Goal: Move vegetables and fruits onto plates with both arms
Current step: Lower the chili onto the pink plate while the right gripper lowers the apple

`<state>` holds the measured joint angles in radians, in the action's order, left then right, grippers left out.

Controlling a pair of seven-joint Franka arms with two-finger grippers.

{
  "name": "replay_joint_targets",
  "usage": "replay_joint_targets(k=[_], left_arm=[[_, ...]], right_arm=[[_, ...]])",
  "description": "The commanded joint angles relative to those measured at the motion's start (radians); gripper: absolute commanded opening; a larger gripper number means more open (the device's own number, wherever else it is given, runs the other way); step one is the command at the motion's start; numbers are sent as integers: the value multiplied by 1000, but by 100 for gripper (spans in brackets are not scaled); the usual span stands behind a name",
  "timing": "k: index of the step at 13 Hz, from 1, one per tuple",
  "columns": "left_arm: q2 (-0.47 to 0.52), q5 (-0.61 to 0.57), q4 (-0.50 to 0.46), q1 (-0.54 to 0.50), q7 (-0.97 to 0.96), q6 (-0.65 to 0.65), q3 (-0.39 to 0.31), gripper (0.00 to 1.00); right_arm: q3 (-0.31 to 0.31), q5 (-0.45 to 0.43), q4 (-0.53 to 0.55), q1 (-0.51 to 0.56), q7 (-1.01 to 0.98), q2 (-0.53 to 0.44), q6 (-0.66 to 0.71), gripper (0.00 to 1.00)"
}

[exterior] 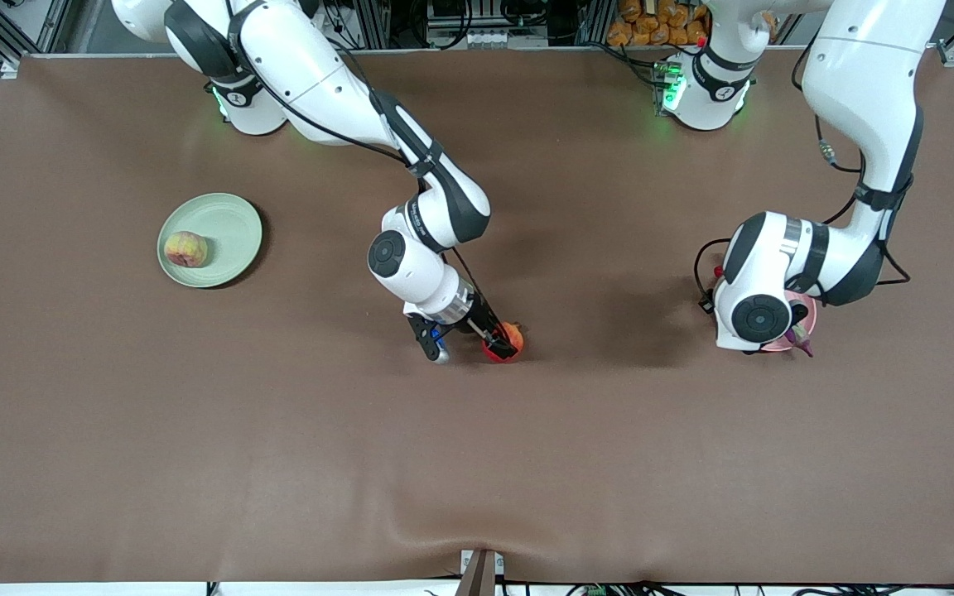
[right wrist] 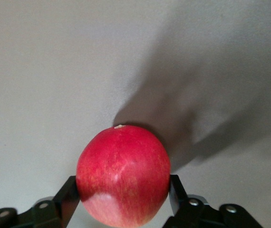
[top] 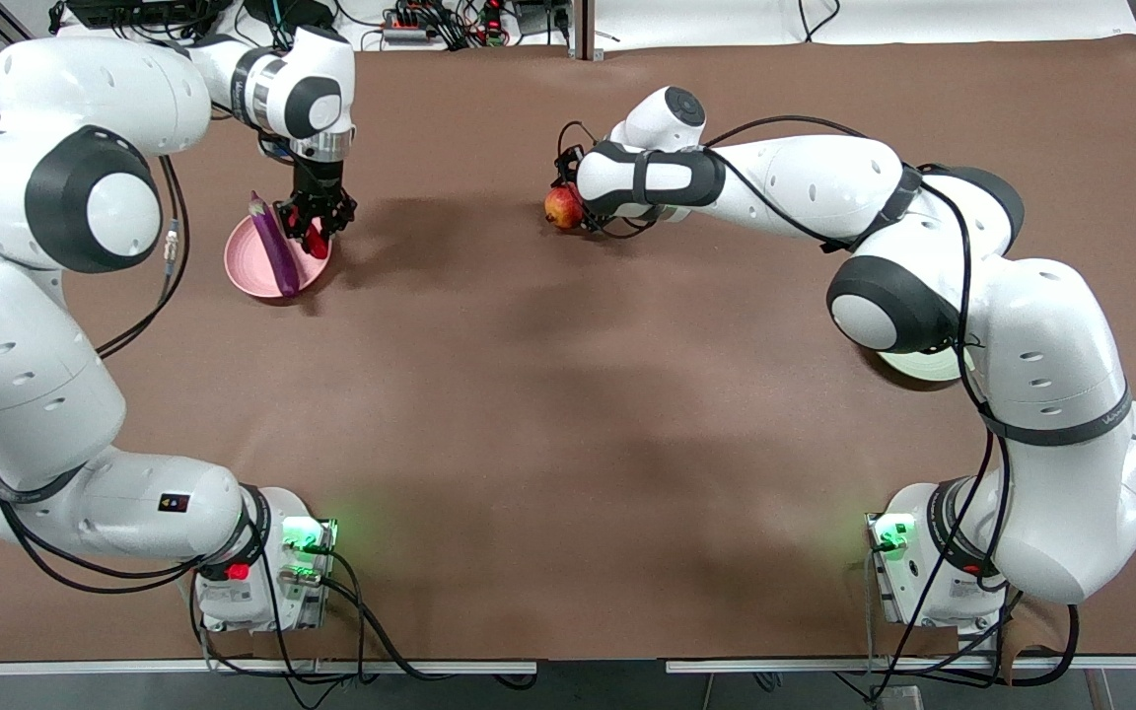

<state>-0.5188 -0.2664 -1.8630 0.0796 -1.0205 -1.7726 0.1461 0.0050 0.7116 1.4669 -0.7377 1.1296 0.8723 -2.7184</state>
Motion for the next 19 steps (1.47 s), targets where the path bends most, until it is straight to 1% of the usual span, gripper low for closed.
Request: replay_joint_targets(k=[1,2,3,4,5,6,7,9,10,11,12,14,15,16,17,19], left_arm=[[-7,-25,-4,-21,40,-10,9,0],[-7,-27,-4,-30,49,-10,7,0],[-7,-43,-2,-32,51,-10,9,0],[-9,-63,-1,-34,53,-11,9,1],[-15,-70,5,-34,53,-11,9,24],[-18,-70,8,-34,53,-13,9,60],[-20,-71,10,-32,53,-16,9,100],[-17,-77,18,-29,51,-14,9,100],[-10,-76,19,-29,51,-13,9,100],[-3,-76,21,-23,51,-8,9,100],[6,-74,33,-20,48,-2,10,100],[19,-74,53,-15,40,15,13,100],[32,-71,57,-11,40,31,16,100],[51,-67,64,-9,42,44,27,100],[72,-60,79,-12,49,61,42,100],[91,-59,116,-17,51,67,90,100]], right_arm=[[-7,-47,-25,-3,10,19,3,0],[-7,-66,-26,1,6,19,9,0],[-8,-95,-23,12,2,11,44,0],[-11,-128,-26,35,2,-13,137,0],[-10,-156,-29,61,1,-35,235,0],[-10,-181,-28,93,-13,-85,343,0],[-11,-191,-26,124,-54,-126,458,0],[-11,-192,-4,235,-198,-217,705,0],[-13,-205,25,291,-296,-269,800,0],[-13,-246,99,346,-426,-336,884,0],[-14,-305,207,391,-542,-414,919,0],[-14,-464,468,435,-706,-598,908,0],[-14,-516,571,458,-775,-661,911,0],[-14,-555,652,480,-853,-700,908,0],[-17,-598,705,512,-916,-716,907,0],[-17,-613,762,604,-976,-736,908,0]])
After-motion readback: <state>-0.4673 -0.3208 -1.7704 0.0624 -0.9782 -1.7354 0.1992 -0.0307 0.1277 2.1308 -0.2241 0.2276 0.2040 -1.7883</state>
